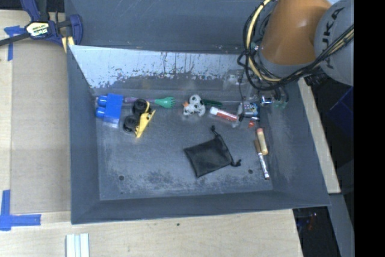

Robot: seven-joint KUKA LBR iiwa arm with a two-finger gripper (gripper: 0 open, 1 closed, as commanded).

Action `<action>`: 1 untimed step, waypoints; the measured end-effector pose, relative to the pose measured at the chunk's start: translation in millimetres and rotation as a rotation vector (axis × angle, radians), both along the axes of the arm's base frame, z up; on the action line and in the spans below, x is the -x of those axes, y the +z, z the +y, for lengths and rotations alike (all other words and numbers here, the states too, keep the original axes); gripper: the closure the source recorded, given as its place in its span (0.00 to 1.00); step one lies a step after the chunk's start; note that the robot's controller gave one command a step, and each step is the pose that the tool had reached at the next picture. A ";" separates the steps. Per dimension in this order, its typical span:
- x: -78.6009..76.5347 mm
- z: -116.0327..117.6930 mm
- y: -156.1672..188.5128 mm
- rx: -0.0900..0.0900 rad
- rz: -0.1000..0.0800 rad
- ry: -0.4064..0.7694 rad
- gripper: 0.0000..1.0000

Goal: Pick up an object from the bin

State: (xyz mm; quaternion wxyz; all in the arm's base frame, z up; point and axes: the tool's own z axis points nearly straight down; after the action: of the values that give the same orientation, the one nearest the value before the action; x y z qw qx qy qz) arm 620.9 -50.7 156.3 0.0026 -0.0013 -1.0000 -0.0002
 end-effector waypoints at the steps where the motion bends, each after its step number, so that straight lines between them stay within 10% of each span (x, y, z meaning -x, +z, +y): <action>1: -1.9 0.1 5.1 0.001 -0.009 0.001 0.00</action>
Offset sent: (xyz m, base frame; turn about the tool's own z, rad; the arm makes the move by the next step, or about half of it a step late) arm -0.0555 0.0356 -0.0863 -0.1453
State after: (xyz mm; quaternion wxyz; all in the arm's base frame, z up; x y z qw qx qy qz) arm 622.8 -50.6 161.4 -0.0017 -0.0006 -1.0000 0.0002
